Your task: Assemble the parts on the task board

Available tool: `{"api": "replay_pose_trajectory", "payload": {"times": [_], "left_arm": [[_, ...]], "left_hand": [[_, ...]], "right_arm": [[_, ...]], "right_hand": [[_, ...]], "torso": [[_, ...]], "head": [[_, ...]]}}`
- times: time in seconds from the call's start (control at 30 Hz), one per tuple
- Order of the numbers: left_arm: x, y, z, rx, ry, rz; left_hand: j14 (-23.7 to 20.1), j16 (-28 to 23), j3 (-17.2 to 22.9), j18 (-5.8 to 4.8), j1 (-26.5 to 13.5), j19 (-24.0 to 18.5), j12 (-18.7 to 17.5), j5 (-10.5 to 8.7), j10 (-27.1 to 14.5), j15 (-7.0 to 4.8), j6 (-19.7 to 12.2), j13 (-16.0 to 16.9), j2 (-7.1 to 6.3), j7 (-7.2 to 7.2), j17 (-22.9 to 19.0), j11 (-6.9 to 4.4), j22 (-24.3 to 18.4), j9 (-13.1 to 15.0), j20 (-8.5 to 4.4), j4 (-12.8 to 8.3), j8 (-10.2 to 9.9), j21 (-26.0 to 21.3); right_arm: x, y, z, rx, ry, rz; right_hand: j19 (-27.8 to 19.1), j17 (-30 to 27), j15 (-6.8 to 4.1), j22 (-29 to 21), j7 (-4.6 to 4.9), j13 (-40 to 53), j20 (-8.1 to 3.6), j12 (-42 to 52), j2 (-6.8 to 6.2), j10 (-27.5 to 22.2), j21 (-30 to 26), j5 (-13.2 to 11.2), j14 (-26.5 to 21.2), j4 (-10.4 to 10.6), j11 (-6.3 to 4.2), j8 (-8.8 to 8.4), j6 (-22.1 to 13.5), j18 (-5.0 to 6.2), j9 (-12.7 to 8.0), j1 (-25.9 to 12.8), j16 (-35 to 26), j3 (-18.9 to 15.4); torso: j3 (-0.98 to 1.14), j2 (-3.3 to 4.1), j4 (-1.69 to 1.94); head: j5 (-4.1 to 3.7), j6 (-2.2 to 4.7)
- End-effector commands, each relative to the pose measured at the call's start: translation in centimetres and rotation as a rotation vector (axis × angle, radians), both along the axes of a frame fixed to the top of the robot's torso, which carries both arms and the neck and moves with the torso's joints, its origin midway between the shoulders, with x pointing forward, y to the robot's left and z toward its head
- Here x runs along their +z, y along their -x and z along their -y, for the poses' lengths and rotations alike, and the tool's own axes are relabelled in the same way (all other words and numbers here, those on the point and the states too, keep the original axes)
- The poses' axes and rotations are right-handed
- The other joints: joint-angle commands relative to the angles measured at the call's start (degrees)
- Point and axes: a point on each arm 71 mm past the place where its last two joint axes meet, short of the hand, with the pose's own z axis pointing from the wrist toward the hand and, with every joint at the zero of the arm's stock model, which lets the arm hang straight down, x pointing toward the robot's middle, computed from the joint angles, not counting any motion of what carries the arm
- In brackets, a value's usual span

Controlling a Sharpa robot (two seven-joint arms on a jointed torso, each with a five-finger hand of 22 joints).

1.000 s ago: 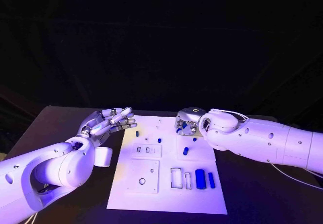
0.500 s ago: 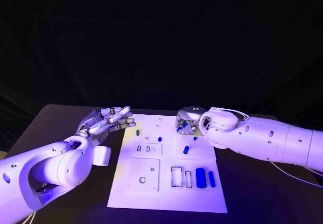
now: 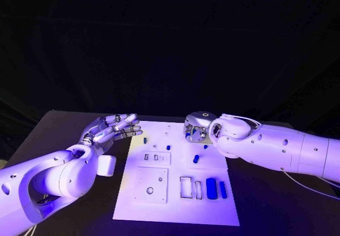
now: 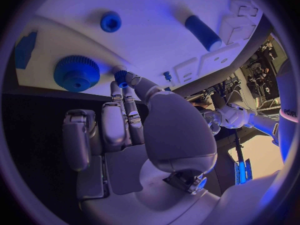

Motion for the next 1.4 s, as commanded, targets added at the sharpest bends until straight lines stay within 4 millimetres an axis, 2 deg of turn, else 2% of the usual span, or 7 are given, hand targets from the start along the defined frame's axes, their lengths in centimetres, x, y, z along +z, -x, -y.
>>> {"api": "replay_pose_trajectory", "payload": {"times": [0.03, 0.37, 0.63, 0.93, 1.23, 1.4], "left_arm": [[0.2, 0.1, 0.2, -0.023, 0.010, 0.004], [0.2, 0.1, 0.3, -0.023, 0.011, 0.005], [0.2, 0.1, 0.5, -0.028, 0.012, 0.004], [0.2, 0.1, 0.6, -0.032, 0.013, 0.003], [0.2, 0.1, 0.7, -0.035, 0.014, 0.004], [0.3, 0.1, 0.7, -0.036, 0.014, 0.004]], "left_hand": [[0.5, -0.1, 0.1, 0.82, 0.1, 0.4, -0.4, 0.00, 0.3, -0.08, 0.2, -0.1, 0.55, 0.05, 0.1, 0.16, -0.1, -0.1, -0.09, -0.4, -0.4, 0.4], [0.6, -0.2, 0.1, 0.81, 0.4, 0.5, -0.6, 0.00, 0.3, -0.07, 0.2, 0.0, 0.62, 0.05, 0.1, 0.17, -0.1, 0.0, -0.13, -0.6, -0.5, 0.4], [0.7, -0.4, 0.1, 0.79, 0.7, 0.5, -0.8, 0.00, 0.2, -0.05, 0.2, -0.1, 0.61, 0.12, 0.1, 0.22, -0.2, -0.1, -0.16, -0.9, -0.7, 0.4], [0.7, -0.6, 0.1, 0.78, 0.9, 0.6, -1.0, 0.00, 0.1, -0.02, 0.1, -0.1, 0.67, 0.16, 0.1, 0.26, -0.2, -0.1, -0.17, -1.2, -0.8, 0.3], [0.7, -0.6, 0.1, 0.78, 0.9, 0.6, -1.0, 0.00, 0.1, -0.02, 0.1, -0.1, 0.67, 0.16, 0.1, 0.26, -0.2, -0.1, -0.17, -1.2, -0.8, 0.3], [0.7, -0.6, 0.1, 0.78, 0.9, 0.6, -1.0, 0.00, 0.1, -0.02, 0.1, -0.1, 0.67, 0.16, 0.1, 0.26, -0.2, -0.1, -0.17, -1.2, -0.8, 0.3]], "right_arm": [[0.8, -0.1, -0.2, -0.005, -0.048, 0.075], [1.6, -0.6, -1.3, -0.003, -0.086, 0.142], [1.7, -1.6, -3.0, 0.006, -0.108, 0.172], [1.5, -2.3, -4.4, 0.016, -0.114, 0.177], [0.7, -2.9, -5.0, 0.011, -0.109, 0.162], [0.2, -2.9, -5.3, 0.013, -0.106, 0.147]], "right_hand": [[1.5, 0.0, -0.37, 7.6, 0.01, 1.1, -0.35, 0.1, 1.02, 2.5, 0.3, 0.3, 1.5, 0.0, -2.23, 0.19, 0.4, -0.48, 0.1, 1.4, 0.3, 0.4], [1.6, 0.0, -0.34, 7.8, 0.10, 1.2, -0.40, -0.1, 0.66, 2.5, 0.4, 0.4, 1.5, -0.2, -2.15, 0.06, 0.3, -0.51, 0.2, 1.4, 0.4, 0.7], [1.6, 0.1, -0.33, 7.9, 0.13, 1.2, -0.40, -0.2, 0.58, 2.5, 0.4, 0.4, 1.5, -0.2, -2.13, 0.03, 0.3, -0.52, 0.2, 1.4, 0.4, 0.7], [1.5, 0.1, -0.30, 7.8, 0.18, 1.3, -0.39, -0.3, 0.50, 2.5, 0.4, 0.4, 1.5, -0.2, -2.09, -0.04, 0.2, -0.51, 0.3, 1.3, 0.4, 0.8], [1.4, 0.0, -0.22, 7.7, 0.27, 1.3, -0.35, -0.5, 0.42, 2.3, 0.4, 0.4, 1.5, -0.1, -1.99, -0.20, 0.0, -0.49, 0.3, 1.2, 0.4, 1.0], [1.5, 0.0, -0.20, 7.8, 0.29, 1.3, -0.34, -0.6, 0.40, 2.3, 0.4, 0.4, 1.5, 0.0, -1.97, -0.24, -0.1, -0.49, 0.4, 1.2, 0.5, 1.0]], "torso": [[-0.05, 0.02, 0.12], [-0.05, 0.13, 0.30], [-0.08, 0.21, 0.47], [-0.13, 0.34, 0.81], [-0.19, 0.40, 0.84], [-0.16, 0.42, 0.89]], "head": [[-0.06, 0.21], [-0.04, 0.79], [0.03, 1.17], [-0.03, 1.25], [0.05, 1.31], [0.13, 1.32]]}}
